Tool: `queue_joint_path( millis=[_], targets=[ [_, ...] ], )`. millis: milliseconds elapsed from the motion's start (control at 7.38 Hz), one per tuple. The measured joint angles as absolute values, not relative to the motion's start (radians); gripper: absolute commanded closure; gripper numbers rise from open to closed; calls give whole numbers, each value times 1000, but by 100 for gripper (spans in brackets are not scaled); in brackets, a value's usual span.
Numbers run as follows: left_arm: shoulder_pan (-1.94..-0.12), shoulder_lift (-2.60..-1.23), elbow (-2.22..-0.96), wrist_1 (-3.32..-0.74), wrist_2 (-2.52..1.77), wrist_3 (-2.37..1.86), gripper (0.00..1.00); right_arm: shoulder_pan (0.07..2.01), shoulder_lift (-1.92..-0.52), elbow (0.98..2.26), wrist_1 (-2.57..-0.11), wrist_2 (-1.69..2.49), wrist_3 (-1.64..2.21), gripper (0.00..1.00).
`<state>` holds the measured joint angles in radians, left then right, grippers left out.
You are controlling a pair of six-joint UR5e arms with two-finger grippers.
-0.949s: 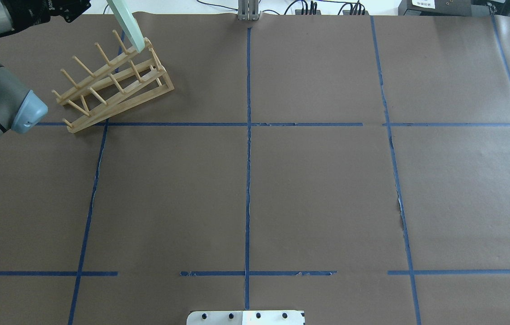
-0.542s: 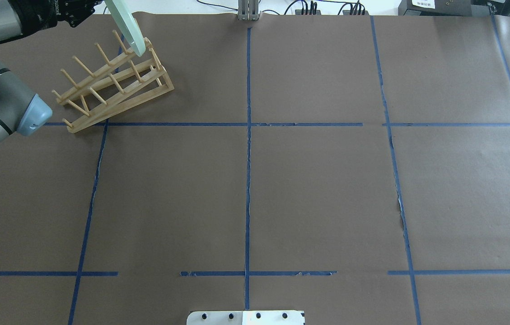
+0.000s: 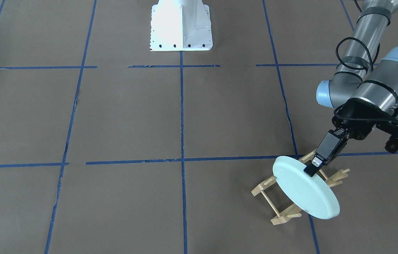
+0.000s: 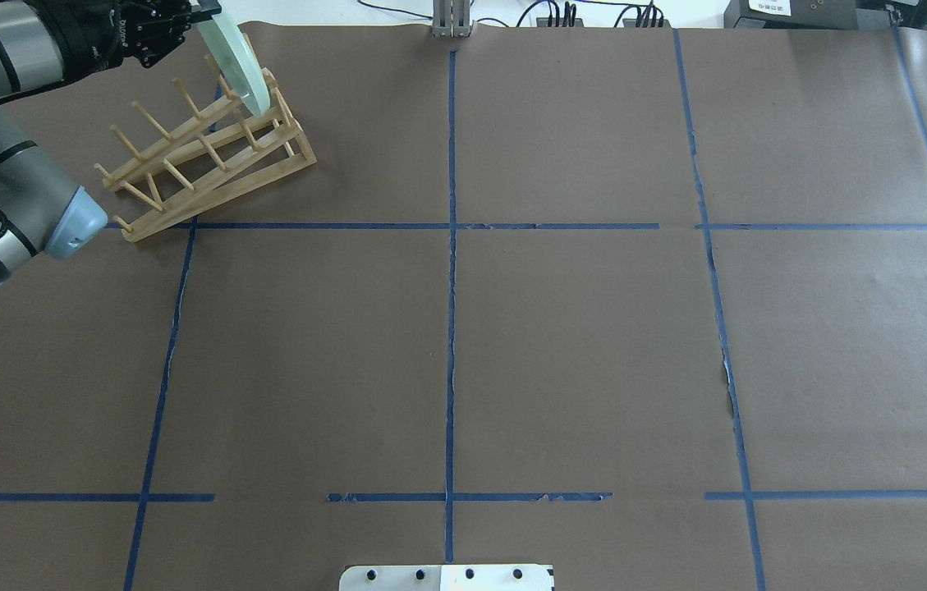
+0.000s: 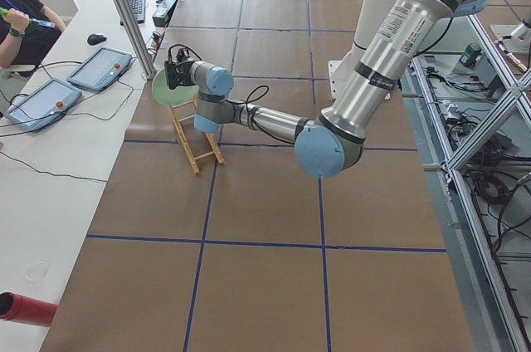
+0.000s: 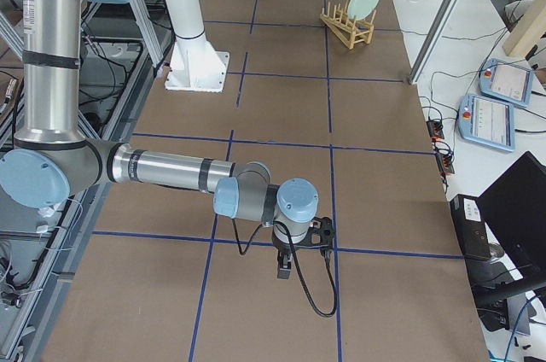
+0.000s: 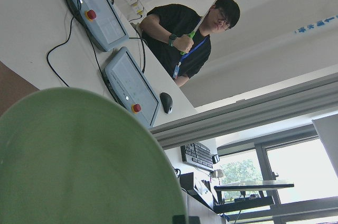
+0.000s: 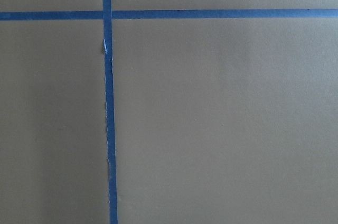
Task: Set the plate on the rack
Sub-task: 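Lower the upright plate into the wooden rack's slots with the left gripper, then open the left gripper and withdraw it from the plate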
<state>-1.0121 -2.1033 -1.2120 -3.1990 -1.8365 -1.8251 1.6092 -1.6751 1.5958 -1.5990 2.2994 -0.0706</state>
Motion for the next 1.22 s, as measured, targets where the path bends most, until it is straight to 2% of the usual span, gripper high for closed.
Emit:
queue_joint_path(
  millis=[136, 271, 407, 1220],
  targets=[
    [-1007, -2103, -1203, -3199, -1836, -1818, 100, 1609, -1675, 1596, -1599, 2299, -71, 0],
    [-1004, -2102, -1197, -3199, -1836, -1811, 70, 1609, -1675, 1596, -1599, 2299, -71, 0],
    [-1003, -2101, -1191, -3199, -1834, -1808, 1, 1609, -1675, 1596, -1599, 2299, -71, 0],
    [-1006, -2095, -1186, -3192, -1823, -1789, 0, 1609, -1675, 1597, -1599, 2299, -69, 0]
  ],
)
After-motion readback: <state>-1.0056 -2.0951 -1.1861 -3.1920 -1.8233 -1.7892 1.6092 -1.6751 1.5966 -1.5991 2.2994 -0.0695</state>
